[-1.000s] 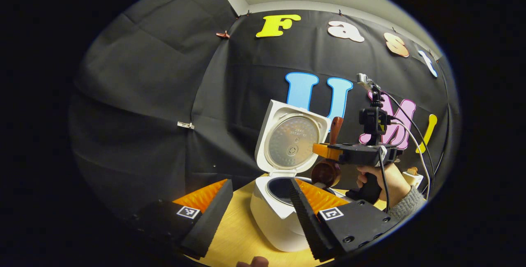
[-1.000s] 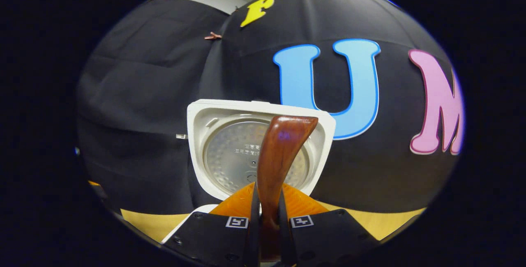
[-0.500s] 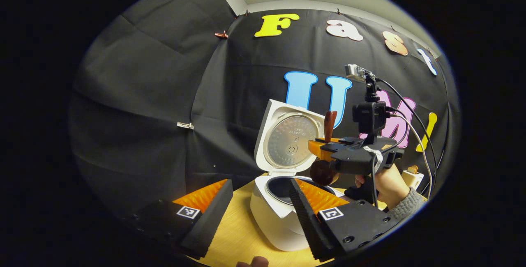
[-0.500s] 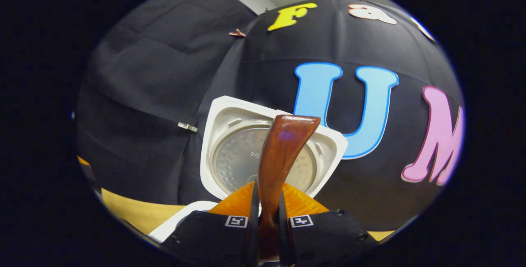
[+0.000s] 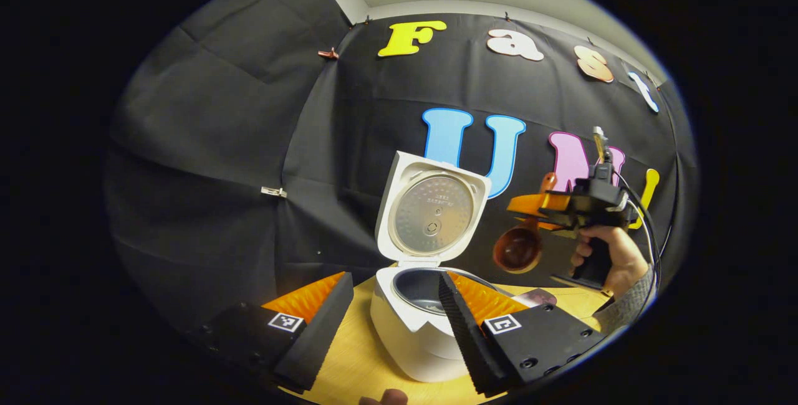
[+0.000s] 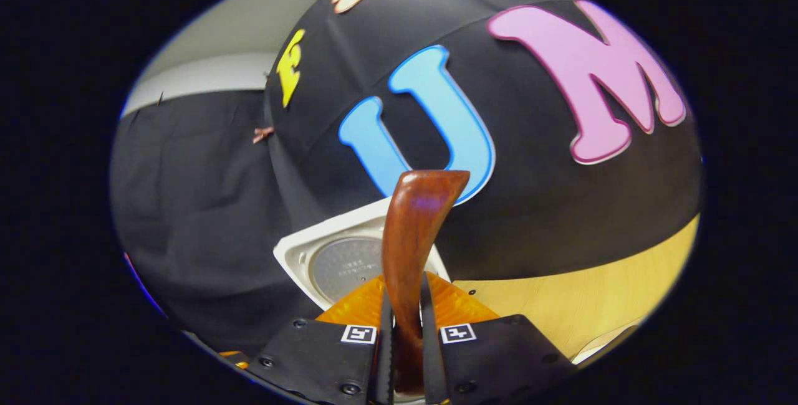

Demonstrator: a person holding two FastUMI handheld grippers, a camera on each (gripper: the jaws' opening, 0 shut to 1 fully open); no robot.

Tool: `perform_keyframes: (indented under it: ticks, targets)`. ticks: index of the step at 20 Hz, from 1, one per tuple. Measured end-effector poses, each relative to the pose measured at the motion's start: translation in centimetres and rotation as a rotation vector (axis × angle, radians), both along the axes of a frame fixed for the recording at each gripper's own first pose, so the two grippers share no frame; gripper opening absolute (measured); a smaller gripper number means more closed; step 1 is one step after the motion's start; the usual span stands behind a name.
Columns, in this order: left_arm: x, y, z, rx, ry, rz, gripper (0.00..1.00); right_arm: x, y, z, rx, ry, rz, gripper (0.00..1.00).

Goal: Close the left gripper, press the button to open the rice cooker; take a wooden spoon from the chopstick holder with the right hand, scoop a spoonful of rice and pour it into the rice cooker, then put the wooden spoon back into the chopstick holder.

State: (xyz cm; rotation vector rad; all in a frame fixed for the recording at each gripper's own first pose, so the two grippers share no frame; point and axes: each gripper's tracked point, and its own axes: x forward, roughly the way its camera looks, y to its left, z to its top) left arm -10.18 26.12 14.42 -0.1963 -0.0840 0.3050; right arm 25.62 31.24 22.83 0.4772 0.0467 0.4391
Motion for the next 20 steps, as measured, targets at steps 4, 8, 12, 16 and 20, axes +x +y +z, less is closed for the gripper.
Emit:
perform_keyframes:
  ticks: [4,8,12,16,20]
  targets:
    - [0.8,-1.5,0.4,0.013,-0.005,-0.025,0.90,-2.1,-9.2,1.7,0.005,-0.053,-0.113,0.22]
    - [2.1,-3.3,0.6,0.001,-0.013,-0.059,0.90,-6.0,-18.4,1.5,-0.033,-0.075,-0.228,0.18]
    - [3.4,-5.3,0.6,0.000,-0.016,-0.087,0.90,-10.0,-27.2,1.2,-0.052,-0.087,-0.353,0.18]
    - [4.4,-7.4,1.0,0.005,-0.022,-0.116,0.90,-14.1,-35.4,-0.7,-0.066,-0.071,-0.472,0.18]
    - [5.3,-9.1,1.7,0.013,-0.031,-0.136,0.90,-16.9,-41.3,-3.9,-0.104,-0.035,-0.576,0.18]
